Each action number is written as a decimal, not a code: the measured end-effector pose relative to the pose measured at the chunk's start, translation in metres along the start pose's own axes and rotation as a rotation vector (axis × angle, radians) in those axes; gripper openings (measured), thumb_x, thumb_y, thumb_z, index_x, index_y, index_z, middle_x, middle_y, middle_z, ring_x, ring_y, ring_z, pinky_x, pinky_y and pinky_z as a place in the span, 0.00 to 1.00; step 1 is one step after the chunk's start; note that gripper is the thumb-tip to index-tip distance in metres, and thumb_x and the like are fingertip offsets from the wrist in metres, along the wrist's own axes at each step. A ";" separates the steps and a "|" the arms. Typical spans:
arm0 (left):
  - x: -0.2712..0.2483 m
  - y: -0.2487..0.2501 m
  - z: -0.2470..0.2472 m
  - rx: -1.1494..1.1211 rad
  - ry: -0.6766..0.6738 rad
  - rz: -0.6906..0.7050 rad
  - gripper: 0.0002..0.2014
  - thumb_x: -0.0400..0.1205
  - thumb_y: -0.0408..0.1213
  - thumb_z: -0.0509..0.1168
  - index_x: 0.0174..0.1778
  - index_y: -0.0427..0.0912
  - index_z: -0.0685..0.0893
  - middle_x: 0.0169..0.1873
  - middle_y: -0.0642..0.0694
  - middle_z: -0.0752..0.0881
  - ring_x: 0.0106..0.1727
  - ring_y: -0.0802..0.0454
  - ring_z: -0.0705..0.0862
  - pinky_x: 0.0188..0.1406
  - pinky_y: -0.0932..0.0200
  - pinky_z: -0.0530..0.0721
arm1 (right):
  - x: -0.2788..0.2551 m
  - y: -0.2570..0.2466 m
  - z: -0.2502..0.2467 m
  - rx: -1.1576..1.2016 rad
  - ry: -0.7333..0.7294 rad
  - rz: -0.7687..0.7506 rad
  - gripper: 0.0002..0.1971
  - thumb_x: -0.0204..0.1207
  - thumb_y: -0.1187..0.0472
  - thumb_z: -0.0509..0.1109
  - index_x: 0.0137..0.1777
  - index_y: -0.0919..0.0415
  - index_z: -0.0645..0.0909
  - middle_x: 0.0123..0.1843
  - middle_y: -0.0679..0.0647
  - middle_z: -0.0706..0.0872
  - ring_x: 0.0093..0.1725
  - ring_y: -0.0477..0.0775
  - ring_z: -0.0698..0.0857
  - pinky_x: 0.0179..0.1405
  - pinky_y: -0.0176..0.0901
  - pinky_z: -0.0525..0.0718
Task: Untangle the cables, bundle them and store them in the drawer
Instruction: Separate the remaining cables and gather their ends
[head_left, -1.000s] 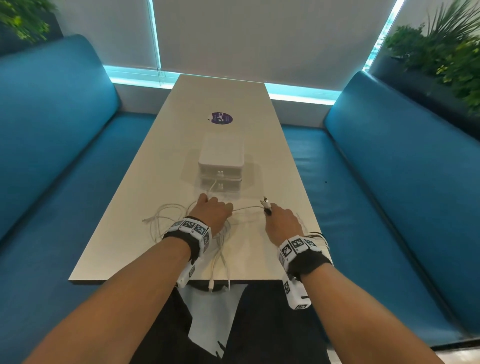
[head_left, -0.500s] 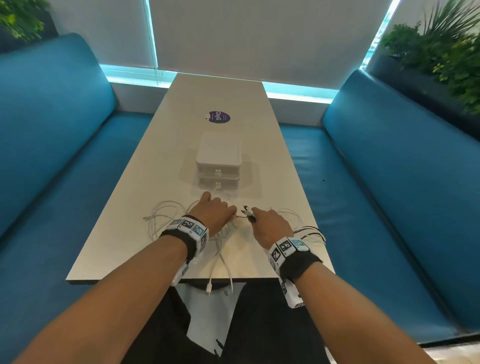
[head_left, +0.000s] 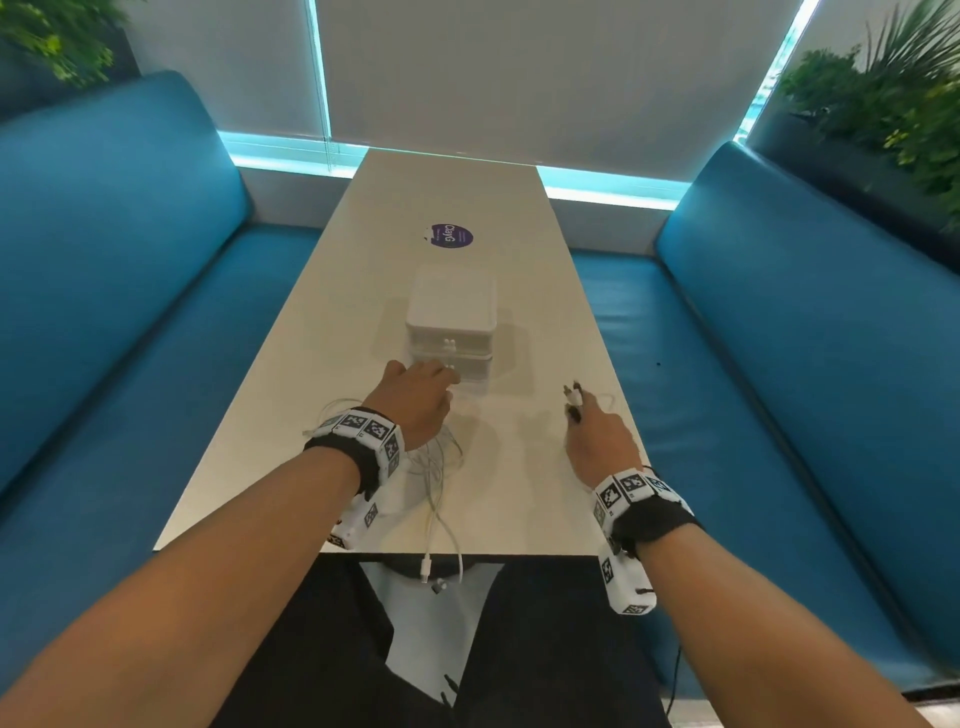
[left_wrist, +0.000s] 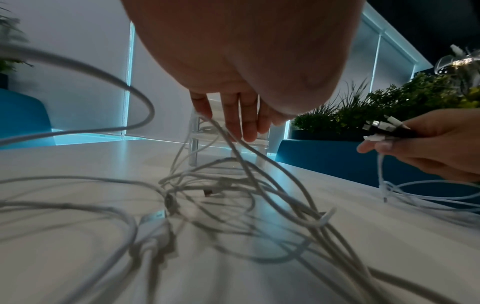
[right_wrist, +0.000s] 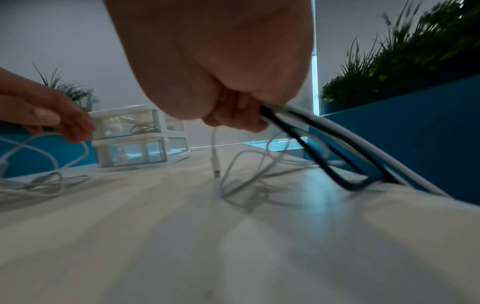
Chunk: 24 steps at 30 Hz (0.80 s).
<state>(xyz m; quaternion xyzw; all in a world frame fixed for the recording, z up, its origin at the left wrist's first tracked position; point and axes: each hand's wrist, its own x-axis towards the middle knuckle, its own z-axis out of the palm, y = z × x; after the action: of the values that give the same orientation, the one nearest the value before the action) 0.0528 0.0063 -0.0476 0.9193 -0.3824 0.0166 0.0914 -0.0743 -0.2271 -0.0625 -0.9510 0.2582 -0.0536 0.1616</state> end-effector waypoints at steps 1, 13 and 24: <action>-0.002 0.000 -0.001 -0.023 -0.017 0.008 0.18 0.87 0.37 0.54 0.73 0.47 0.74 0.69 0.49 0.77 0.68 0.48 0.77 0.70 0.45 0.66 | -0.002 -0.004 0.002 0.012 -0.031 -0.059 0.15 0.87 0.52 0.54 0.70 0.54 0.71 0.50 0.63 0.86 0.47 0.68 0.86 0.43 0.52 0.81; -0.028 0.024 -0.018 -0.195 -0.331 -0.028 0.09 0.76 0.40 0.65 0.50 0.56 0.86 0.45 0.55 0.75 0.53 0.50 0.79 0.51 0.56 0.77 | -0.014 -0.009 0.006 -0.234 -0.147 0.087 0.12 0.83 0.62 0.58 0.55 0.60 0.83 0.50 0.57 0.88 0.49 0.61 0.87 0.42 0.46 0.78; -0.045 0.025 -0.002 0.131 -0.458 0.110 0.17 0.77 0.38 0.69 0.60 0.57 0.79 0.63 0.47 0.73 0.64 0.45 0.75 0.68 0.47 0.71 | -0.022 -0.020 0.017 -0.021 -0.239 -0.050 0.16 0.87 0.52 0.56 0.62 0.61 0.78 0.57 0.61 0.85 0.54 0.63 0.85 0.53 0.52 0.82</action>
<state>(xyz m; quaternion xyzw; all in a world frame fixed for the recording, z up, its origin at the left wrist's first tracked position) 0.0033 0.0207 -0.0458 0.8807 -0.4410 -0.1627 -0.0584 -0.0811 -0.1950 -0.0722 -0.9584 0.2138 0.0587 0.1796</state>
